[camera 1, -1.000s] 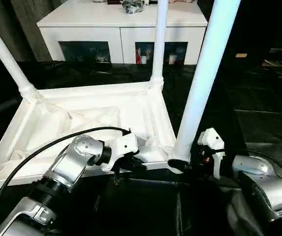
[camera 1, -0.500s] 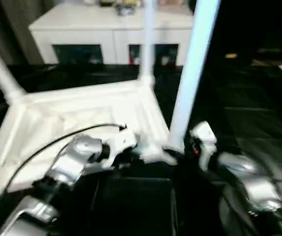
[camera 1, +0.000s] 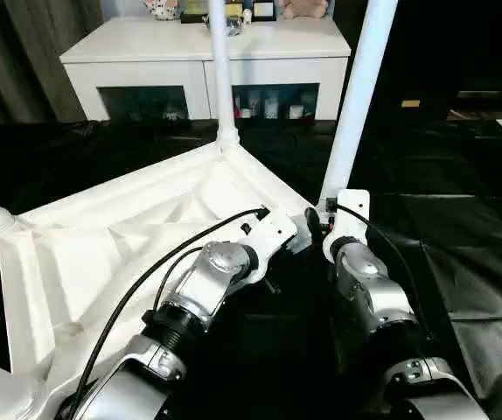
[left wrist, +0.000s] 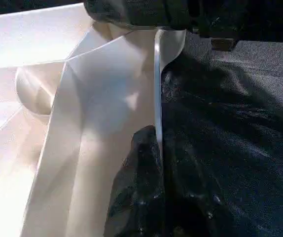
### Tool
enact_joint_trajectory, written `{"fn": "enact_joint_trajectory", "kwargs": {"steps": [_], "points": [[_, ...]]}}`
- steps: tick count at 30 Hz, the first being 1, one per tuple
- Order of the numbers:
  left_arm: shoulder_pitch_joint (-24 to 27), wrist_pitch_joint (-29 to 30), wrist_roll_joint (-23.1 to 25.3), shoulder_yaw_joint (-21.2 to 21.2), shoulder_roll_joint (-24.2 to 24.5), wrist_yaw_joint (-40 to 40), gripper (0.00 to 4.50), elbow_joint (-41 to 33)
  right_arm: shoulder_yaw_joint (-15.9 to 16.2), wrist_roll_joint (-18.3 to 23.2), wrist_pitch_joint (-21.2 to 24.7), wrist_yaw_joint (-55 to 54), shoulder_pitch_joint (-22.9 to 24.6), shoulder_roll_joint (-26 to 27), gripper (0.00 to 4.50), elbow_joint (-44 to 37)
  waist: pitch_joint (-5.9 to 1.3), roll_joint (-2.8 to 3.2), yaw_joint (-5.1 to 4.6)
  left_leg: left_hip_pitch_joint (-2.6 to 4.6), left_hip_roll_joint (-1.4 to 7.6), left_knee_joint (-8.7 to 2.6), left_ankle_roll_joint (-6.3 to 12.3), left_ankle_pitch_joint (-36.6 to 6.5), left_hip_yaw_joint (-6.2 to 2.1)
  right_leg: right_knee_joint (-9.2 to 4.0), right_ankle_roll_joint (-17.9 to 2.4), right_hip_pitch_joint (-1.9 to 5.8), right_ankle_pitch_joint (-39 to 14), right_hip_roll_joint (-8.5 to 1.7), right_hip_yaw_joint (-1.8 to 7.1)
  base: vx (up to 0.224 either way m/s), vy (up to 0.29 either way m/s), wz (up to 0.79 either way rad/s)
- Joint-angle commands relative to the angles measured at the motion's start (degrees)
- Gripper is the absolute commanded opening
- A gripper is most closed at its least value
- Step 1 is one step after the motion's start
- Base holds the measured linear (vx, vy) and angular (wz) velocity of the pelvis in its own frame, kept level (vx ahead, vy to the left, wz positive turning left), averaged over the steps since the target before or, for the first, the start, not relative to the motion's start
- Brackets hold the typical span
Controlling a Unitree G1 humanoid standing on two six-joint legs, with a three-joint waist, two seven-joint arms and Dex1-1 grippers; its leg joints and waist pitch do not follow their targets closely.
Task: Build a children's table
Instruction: Rotate leg to tighten
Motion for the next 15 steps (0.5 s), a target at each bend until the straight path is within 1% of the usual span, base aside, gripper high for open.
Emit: {"fn": "enact_joint_trajectory", "kwargs": {"steps": [1,3,4,5,6,7,8,9,10,11,12,13,14,15], "points": [[0.6,-2.2,0.3,-1.5,-0.3,-0.1,0.00,1.6,3.3,-0.4,-0.4,2.3,0.7,1.8,3.59,0.0,-1.87,-1.13,0.00,-0.59,2.29,-5.04,3.10,-15.2,-0.98,-5.11,-9.0,1.84,-22.0,-3.41,2.48,0.000,0.000,0.00],[0.9,-3.0,0.4,-1.2,1.3,-1.9,0.00,1.4,3.0,-1.7,-1.8,2.0,1.4,0.0,3.83,-1.3,-1.88,-1.13,0.04,-0.47,2.23,-5.05,3.02,-15.7,-0.96,-5.32,-8.6,1.70,-23.5,-3.44,2.50,0.000,0.000,0.00],[1.1,-3.1,0.3,-1.2,1.7,-2.4,0.00,1.2,3.0,-1.9,-1.8,2.1,1.6,-0.4,3.83,-1.6,-1.92,-1.10,0.13,-0.45,2.28,-5.09,3.11,-15.6,-0.97,-5.34,-8.3,1.68,-23.5,-3.43,2.52,0.000,0.000,0.00],[1.9,-2.4,-0.2,-1.1,3.0,-4.2,0.00,-0.6,3.1,-1.5,-0.6,4.0,2.6,-1.9,3.87,-4.3,-1.89,-1.20,0.22,-0.49,2.32,-5.13,3.21,-15.3,-0.98,-5.28,-8.3,1.78,-23.1,-3.39,2.54,0.000,0.000,0.00],[2.1,-2.3,-0.3,-1.1,3.4,-4.7,0.00,-1.1,3.1,-1.5,-0.2,4.6,2.9,-2.3,4.01,-5.0,-1.88,-1.25,0.28,-0.60,2.36,-5.18,3.40,-14.9,-0.98,-5.24,-8.2,1.89,-22.7,-3.41,2.57,0.000,0.000,0.00],[2.4,-2.4,-0.4,-1.2,3.9,-5.3,0.00,-1.7,3.2,-1.6,0.3,5.3,3.3,-2.8,4.15,-6.0,-2.09,-1.11,0.34,-0.73,2.44,-5.13,3.63,-13.6,-1.02,-4.99,-8.5,2.04,-20.9,-3.45,2.61,0.000,0.000,0.00],[3.0,-3.4,-0.7,-1.7,5.1,-7.4,0.00,-2.9,4.1,-2.0,1.0,7.5,4.2,-4.2,4.24,-8.0,-2.13,-1.02,0.38,-0.74,2.44,-5.04,4.03,-12.1,-0.89,-4.84,-9.3,1.95,-18.7,-3.38,2.65,0.000,0.000,0.00],[3.6,-2.8,-1.0,-1.8,6.1,-8.7,0.00,-4.1,4.8,-2.2,1.5,10.0,5.2,-5.7,4.27,-10.3,-2.18,-0.95,0.55,-0.65,2.52,-4.98,4.24,-11.8,-0.89,-4.79,-9.7,1.96,-17.8,-3.36,2.64,0.000,0.000,0.00],[4.5,-4.2,-1.8,-2.5,8.4,-12.7,0.00,-5.9,6.1,-1.1,2.6,15.6,7.0,-8.4,4.27,-14.4,-2.29,-1.09,0.69,-0.81,2.61,-4.83,4.80,-10.0,-0.81,-4.36,-10.5,2.16,-14.8,-3.37,2.74,0.000,0.000,0.00],[5.9,-4.9,-2.9,-3.1,11.5,-17.6,0.00,-8.5,8.2,0.8,3.6,24.2,9.8,-12.8,4.27,-20.1,-2.33,-0.91,0.93,-0.93,2.65,-4.66,5.96,-8.5,-0.77,-4.10,-10.9,2.33,-12.4,-3.37,2.79,0.000,0.000,0.00],[6.5,-6.0,-3.5,-3.5,12.9,-20.0,0.00,-9.4,9.0,1.7,3.8,27.6,11.0,-14.7,4.27,-22.4,-2.29,-0.93,1.11,-0.95,2.65,-4.65,6.81,-8.3,-0.84,-4.01,-11.0,2.63,-11.3,-3.26,2.67,0.000,0.000,0.00],[6.8,-6.8,-3.8,-3.7,13.7,-21.5,0.00,-10.0,9.5,2.2,3.8,29.7,11.7,-16.0,4.27,-23.8,-2.41,-0.78,1.29,-1.00,3.09,-4.55,7.70,-6.9,-0.88,-3.59,-11.4,2.59,-8.6,-3.37,2.86,0.054,-0.008,0.00],[7.5,-9.3,-5.0,-4.3,15.3,-25.4,0.00,-11.1,10.3,3.4,3.9,33.4,13.0,-18.1,4.27,-25.9,-2.46,-0.51,1.20,-0.93,2.82,-4.43,8.01,-7.0,-0.73,-3.43,-12.7,2.38,-7.4,-3.22,2.69,0.054,-0.008,0.00],[8.2,-9.9,-6.3,-4.5,16.5,-28.4,0.00,-12.3,11.0,4.1,3.7,36.2,14.0,-19.9,4.27,-27.6,-2.38,-0.58,1.43,-0.99,2.94,-4.51,7.88,-7.0,-0.82,-3.48,-12.6,2.57,-7.4,-3.24,2.69,0.000,0.000,0.00]]}}
